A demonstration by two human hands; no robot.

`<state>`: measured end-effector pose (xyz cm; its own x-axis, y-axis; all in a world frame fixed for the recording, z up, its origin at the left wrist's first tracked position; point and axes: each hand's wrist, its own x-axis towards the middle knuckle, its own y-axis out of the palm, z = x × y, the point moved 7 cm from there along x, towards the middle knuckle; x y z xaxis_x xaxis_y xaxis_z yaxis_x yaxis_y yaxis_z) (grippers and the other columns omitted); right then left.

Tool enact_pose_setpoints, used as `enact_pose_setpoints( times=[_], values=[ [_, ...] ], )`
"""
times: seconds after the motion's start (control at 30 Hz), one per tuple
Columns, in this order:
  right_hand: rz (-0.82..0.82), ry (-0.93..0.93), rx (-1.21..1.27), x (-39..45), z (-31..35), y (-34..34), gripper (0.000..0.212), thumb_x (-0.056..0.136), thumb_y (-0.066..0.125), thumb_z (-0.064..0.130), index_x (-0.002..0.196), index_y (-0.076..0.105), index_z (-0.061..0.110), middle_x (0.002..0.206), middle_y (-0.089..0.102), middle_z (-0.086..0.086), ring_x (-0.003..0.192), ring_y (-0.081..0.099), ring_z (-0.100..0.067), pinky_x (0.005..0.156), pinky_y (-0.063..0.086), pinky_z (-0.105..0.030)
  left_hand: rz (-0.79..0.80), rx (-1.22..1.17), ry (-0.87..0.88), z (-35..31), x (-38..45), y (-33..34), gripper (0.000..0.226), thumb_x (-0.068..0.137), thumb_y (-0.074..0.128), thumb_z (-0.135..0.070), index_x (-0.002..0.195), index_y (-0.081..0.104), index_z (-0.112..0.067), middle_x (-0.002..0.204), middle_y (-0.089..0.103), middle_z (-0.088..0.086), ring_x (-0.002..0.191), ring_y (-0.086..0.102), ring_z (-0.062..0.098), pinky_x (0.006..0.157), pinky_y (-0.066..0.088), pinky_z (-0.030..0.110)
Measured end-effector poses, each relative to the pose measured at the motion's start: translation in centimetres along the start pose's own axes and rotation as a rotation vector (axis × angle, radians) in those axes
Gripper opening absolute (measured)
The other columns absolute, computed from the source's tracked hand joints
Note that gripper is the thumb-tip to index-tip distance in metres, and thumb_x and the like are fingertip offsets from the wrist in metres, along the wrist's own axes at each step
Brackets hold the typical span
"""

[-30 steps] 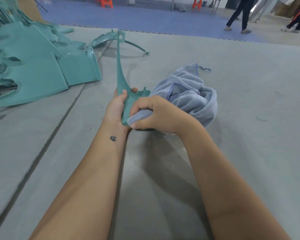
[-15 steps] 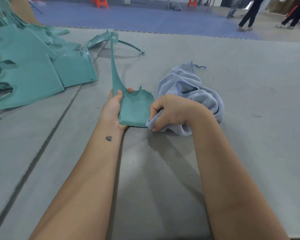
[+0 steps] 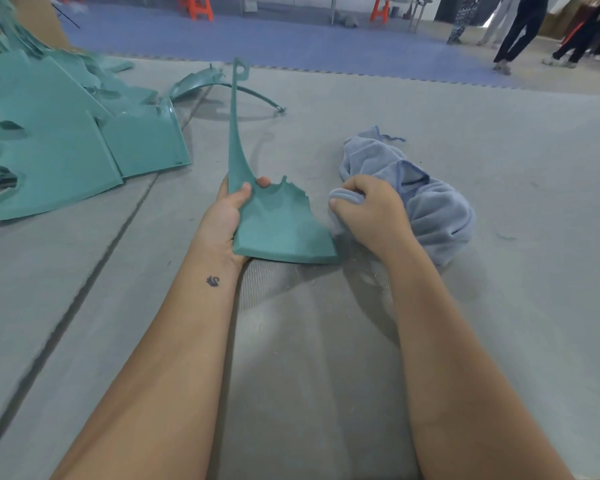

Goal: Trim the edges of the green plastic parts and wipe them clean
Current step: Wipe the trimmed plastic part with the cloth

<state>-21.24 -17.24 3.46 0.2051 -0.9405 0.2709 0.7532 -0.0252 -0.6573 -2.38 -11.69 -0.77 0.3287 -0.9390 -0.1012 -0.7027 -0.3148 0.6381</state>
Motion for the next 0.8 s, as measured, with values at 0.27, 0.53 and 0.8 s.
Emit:
enact_pose_setpoints(
  times=[0.27, 0.53, 0.8],
  values=[
    [0.019, -0.265, -0.146, -0.6, 3.5, 3.1, 0.010, 0.089, 0.060, 0.012, 0.094, 0.064, 0.004, 0.097, 0.058, -0.012, 0.093, 0.053, -0.029, 0.085, 0.041, -0.043, 0.106, 0.098, 0.071, -0.3, -0.4, 1.3, 0.028, 0.098, 0.038, 0.006, 0.116, 0.047, -0.014, 0.090, 0.064, 0.003, 0.074, 0.071, 0.019, 0.060, 0.058, 0.033],
    [0.298, -0.105, -0.268, -0.2, 3.2, 2.4, 0.015, 0.079, 0.053, 0.008, 0.065, 0.055, 0.003, 0.061, 0.043, -0.008, 0.063, 0.036, -0.021, 0.054, 0.033, -0.032, 0.064, 0.133, 0.036, -0.1, -0.3, 0.9, 0.027, 0.099, 0.040, 0.002, 0.118, 0.049, -0.014, 0.092, 0.067, 0.000, 0.076, 0.070, 0.020, 0.062, 0.059, 0.035],
    [0.691, -0.063, -0.327, -1.7, 3.4, 1.1, 0.013, 0.076, 0.078, 0.022, 0.069, 0.070, 0.030, 0.068, 0.066, 0.009, 0.073, 0.060, -0.011, 0.070, 0.049, -0.029, 0.067, 0.162, -0.019, 0.3, -0.1, 0.8, 0.023, 0.099, 0.041, 0.000, 0.105, 0.056, -0.016, 0.089, 0.073, -0.002, 0.079, 0.072, 0.020, 0.064, 0.059, 0.035]
  ],
)
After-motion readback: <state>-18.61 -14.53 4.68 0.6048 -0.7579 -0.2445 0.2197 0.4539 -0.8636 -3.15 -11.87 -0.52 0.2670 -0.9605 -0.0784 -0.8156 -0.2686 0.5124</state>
